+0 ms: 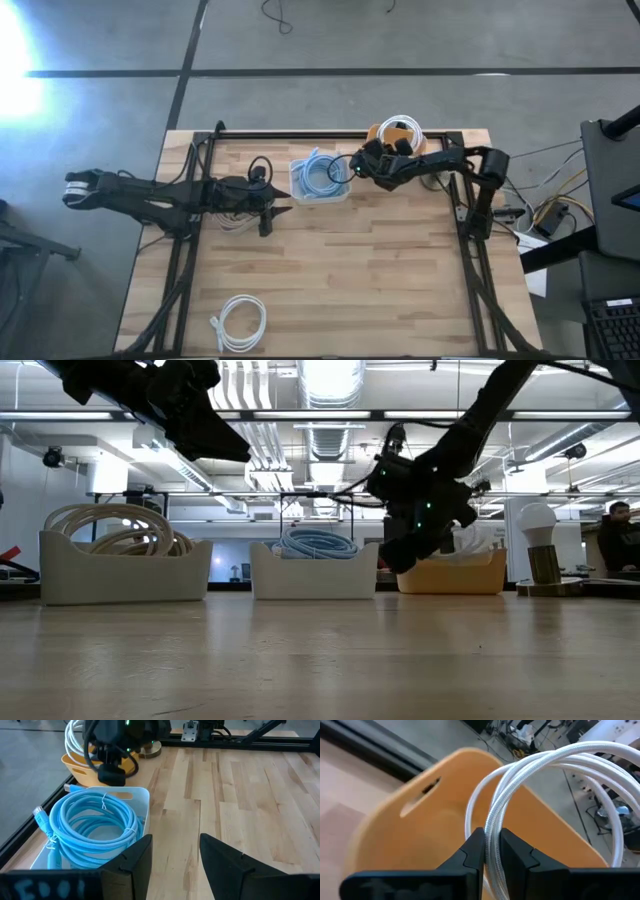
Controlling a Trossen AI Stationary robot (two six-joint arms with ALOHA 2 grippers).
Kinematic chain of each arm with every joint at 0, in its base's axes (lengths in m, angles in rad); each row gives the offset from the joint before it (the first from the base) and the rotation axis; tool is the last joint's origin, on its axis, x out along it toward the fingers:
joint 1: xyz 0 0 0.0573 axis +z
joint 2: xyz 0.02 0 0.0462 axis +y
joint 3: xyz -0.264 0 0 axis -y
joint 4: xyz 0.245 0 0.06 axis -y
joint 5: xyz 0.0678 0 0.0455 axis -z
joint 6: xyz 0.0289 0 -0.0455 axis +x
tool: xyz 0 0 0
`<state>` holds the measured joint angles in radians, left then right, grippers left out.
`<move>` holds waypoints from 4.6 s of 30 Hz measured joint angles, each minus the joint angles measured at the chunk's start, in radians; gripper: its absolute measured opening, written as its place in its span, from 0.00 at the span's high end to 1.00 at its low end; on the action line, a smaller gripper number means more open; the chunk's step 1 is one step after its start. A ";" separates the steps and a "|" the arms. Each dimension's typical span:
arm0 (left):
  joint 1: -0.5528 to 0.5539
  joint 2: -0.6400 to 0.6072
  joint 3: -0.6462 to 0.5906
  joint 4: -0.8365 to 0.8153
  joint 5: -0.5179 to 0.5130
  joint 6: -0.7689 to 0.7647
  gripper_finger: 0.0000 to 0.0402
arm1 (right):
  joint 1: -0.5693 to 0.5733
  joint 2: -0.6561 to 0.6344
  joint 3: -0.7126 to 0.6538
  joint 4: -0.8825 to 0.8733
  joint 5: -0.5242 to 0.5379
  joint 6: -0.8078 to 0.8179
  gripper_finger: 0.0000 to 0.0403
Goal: Sort HDMI cables
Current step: Put the top white HDMI cable into the yellow bin, then put the white HDMI cable into the yellow bin
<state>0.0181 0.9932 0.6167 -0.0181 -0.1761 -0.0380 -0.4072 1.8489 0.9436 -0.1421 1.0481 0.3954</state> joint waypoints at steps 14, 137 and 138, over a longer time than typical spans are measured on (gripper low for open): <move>0.000 0.000 0.000 0.000 0.000 -0.013 0.58 | 0.000 0.041 0.000 0.002 -0.005 -0.003 0.77; -0.419 0.361 0.152 -0.271 -0.642 -0.135 0.95 | 0.600 -0.038 0.522 -0.253 -0.545 -0.057 0.56; -0.394 0.361 0.158 -0.270 -0.641 -0.134 0.95 | 0.605 -0.038 0.519 -0.247 -0.545 -0.059 0.56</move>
<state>-0.3763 1.3540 0.7746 -0.2885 -0.8173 -0.1722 0.1979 1.8111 1.4628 -0.3892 0.5034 0.3368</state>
